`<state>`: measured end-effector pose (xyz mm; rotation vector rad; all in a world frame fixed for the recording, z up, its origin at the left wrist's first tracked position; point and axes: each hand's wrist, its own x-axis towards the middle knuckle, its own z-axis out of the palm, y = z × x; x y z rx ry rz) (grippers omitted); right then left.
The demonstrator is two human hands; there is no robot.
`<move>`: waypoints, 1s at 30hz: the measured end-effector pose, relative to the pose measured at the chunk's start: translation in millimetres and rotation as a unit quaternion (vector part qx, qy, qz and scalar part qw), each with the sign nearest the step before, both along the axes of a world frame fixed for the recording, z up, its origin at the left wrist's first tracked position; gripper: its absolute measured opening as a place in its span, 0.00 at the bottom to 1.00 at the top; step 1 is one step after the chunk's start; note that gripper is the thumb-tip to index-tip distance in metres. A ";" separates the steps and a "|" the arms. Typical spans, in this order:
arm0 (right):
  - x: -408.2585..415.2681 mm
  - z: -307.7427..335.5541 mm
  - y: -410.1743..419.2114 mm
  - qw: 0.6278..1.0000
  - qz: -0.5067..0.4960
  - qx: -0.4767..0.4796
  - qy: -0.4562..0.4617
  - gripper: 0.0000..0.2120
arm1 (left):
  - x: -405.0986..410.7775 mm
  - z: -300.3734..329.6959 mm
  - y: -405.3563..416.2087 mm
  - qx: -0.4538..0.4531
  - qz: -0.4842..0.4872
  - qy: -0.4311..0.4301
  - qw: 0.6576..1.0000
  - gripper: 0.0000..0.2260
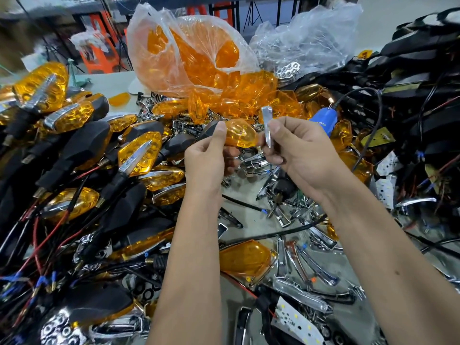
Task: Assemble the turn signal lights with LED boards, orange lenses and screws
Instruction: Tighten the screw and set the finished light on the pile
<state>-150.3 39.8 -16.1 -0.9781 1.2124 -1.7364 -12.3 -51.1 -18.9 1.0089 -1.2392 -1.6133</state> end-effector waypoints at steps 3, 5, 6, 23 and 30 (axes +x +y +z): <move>2.0 -5.0 -2.7 0.999 -0.033 0.029 0.016 0.07 | -2.9 -1.0 1.0 0.042 -0.007 0.049 0.998 0.14; 1.3 -5.3 -2.9 0.998 -0.049 0.025 0.016 0.07 | -2.3 -1.8 -1.2 0.067 -0.012 0.085 0.994 0.10; 0.4 -3.9 -2.6 0.998 -0.054 0.020 0.013 0.07 | -0.9 -1.8 -2.9 0.079 -0.011 0.099 0.992 0.10; -5.3 -0.8 2.5 0.998 -0.047 0.002 0.044 0.16 | -5.9 -8.0 4.9 -0.011 -0.162 -0.065 0.985 0.10; -8.3 -6.4 0.2 0.988 -0.092 0.020 0.119 0.14 | -2.7 -4.4 5.4 -0.010 -0.164 -0.062 0.984 0.08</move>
